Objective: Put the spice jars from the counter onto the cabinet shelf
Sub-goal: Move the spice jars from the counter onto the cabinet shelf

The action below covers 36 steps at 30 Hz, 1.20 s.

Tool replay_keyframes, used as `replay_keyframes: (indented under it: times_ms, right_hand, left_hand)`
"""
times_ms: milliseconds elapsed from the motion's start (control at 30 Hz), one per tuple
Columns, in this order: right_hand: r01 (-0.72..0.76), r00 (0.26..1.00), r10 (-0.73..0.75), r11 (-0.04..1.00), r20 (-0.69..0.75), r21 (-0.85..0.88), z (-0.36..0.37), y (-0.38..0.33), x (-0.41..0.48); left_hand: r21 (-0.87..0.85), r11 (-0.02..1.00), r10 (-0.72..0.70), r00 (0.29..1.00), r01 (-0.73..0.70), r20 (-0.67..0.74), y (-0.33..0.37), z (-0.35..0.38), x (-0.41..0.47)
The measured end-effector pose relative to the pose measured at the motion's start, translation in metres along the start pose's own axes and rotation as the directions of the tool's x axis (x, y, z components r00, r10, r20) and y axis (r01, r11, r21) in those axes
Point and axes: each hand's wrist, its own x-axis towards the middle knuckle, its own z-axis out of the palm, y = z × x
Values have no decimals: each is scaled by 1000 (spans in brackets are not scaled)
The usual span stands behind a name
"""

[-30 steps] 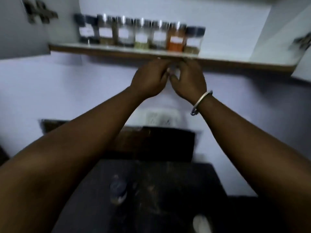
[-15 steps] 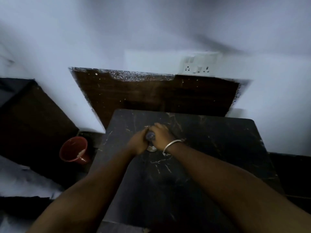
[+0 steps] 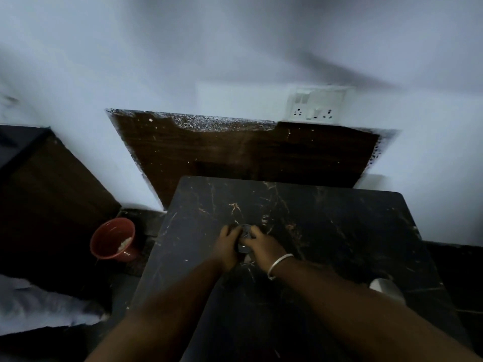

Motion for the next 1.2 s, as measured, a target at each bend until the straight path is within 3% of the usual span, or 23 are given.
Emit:
replay_keyframes:
  times_ms: [167, 233, 333, 500, 633, 800, 900, 1100, 1200]
  right_hand:
    - [-59, 998, 58, 961, 14, 269, -3, 8, -41]
    - [-3, 999, 14, 958, -35, 288, -21, 15, -56]
    - [29, 972, 67, 914, -223, 405, -69, 12, -78]
    - [416, 790, -55, 779, -611, 468, -165, -32, -123]
    - [623, 624, -65, 643, -779, 445, -219, -77, -159]
    - [762, 537, -100, 484, -838, 430, -253, -110, -199]
    - [796, 521, -108, 420, -847, 436, -263, -114, -213]
    - [816, 472, -102, 427, -876, 390, -277, -112, -227]
    - [732, 444, -169, 635, -880, 247, -290, -111, -235]
  left_hand:
    - [-158, 985, 67, 996, -75, -56, 5, 16, -26]
    - [-287, 954, 71, 994, -91, -80, 16, 11, -35]
    - [-532, 839, 65, 992, -113, -108, 53, -19, -45]
    - [-813, 513, 235, 956, -275, -175, 172, -97, -63]
    - [-849, 303, 327, 884, -433, -335, 263, -138, -91]
    - [-845, 135, 444, 794, -518, -416, 323, -155, -126]
    - [-839, 106, 465, 772, -534, -433, 343, -159, -137]
    - [-832, 132, 493, 764, -539, -417, 363, -161, -140]
    - [-813, 145, 509, 747, -564, -428, 375, -168, -133]
